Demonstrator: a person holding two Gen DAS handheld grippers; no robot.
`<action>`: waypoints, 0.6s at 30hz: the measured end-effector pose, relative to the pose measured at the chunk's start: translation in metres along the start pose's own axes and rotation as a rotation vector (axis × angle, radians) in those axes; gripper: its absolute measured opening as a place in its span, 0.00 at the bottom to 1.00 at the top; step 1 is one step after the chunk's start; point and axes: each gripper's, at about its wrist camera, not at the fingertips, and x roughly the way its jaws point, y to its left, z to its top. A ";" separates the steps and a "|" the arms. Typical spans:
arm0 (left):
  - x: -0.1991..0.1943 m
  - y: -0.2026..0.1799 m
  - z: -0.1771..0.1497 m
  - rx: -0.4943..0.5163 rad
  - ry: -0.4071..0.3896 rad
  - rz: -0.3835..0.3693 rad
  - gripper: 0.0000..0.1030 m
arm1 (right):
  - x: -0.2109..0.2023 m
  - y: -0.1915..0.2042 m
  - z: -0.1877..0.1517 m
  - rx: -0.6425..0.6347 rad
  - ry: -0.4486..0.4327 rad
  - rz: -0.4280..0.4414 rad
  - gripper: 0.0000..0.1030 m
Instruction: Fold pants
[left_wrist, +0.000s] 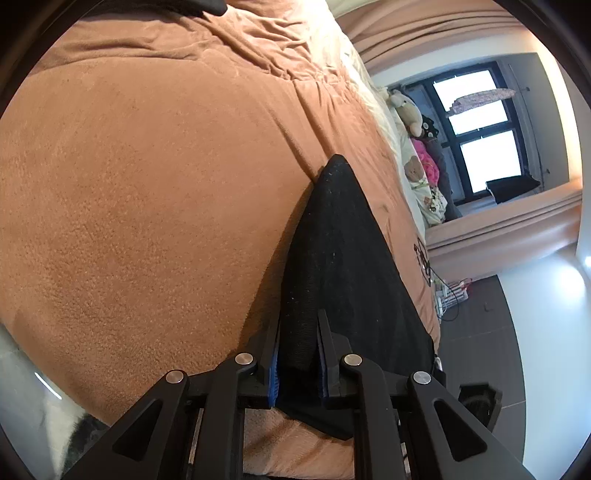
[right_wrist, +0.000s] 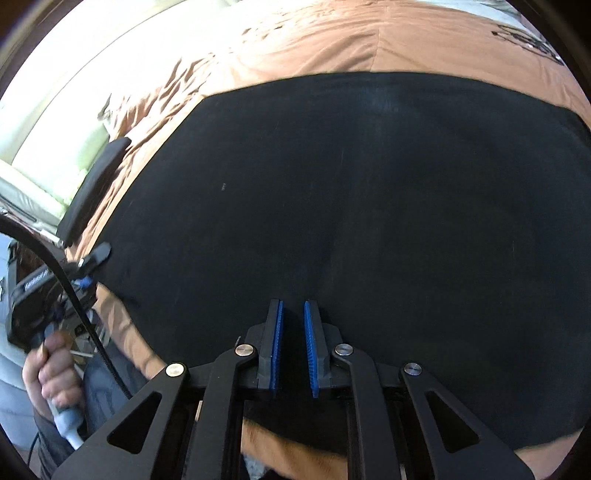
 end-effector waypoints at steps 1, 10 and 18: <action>0.001 0.000 0.000 -0.002 -0.001 0.005 0.18 | -0.001 0.001 -0.004 0.006 0.006 0.008 0.09; 0.008 -0.001 0.000 -0.041 -0.024 0.012 0.28 | -0.021 0.007 0.010 -0.010 -0.022 -0.004 0.06; 0.011 0.003 -0.001 -0.070 -0.020 0.025 0.28 | 0.017 0.003 0.049 0.012 -0.003 -0.047 0.03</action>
